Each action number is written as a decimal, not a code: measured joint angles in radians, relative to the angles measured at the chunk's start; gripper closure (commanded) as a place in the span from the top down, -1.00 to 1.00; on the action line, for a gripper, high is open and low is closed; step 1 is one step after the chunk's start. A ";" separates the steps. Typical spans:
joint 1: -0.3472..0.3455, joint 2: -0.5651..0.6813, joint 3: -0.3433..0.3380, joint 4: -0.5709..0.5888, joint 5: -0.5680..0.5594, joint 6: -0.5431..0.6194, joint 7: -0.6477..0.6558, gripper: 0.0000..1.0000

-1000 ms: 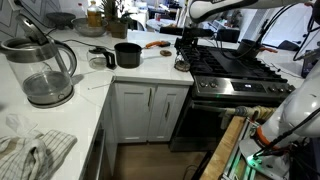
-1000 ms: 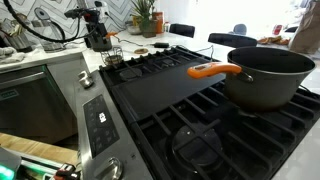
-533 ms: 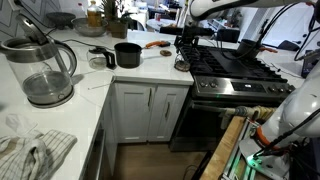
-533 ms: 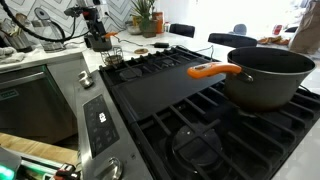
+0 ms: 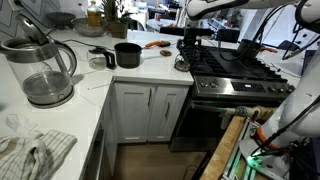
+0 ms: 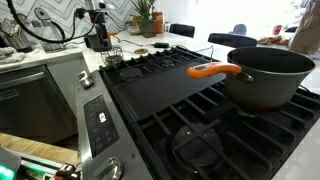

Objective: Remove one coaster from the basket and put it on the counter

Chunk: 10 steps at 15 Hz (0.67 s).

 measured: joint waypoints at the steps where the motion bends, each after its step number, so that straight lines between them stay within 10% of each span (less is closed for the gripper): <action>1: 0.000 0.015 -0.005 0.015 -0.001 -0.001 0.022 1.00; 10: 0.008 0.163 -0.012 0.151 -0.019 -0.018 0.119 1.00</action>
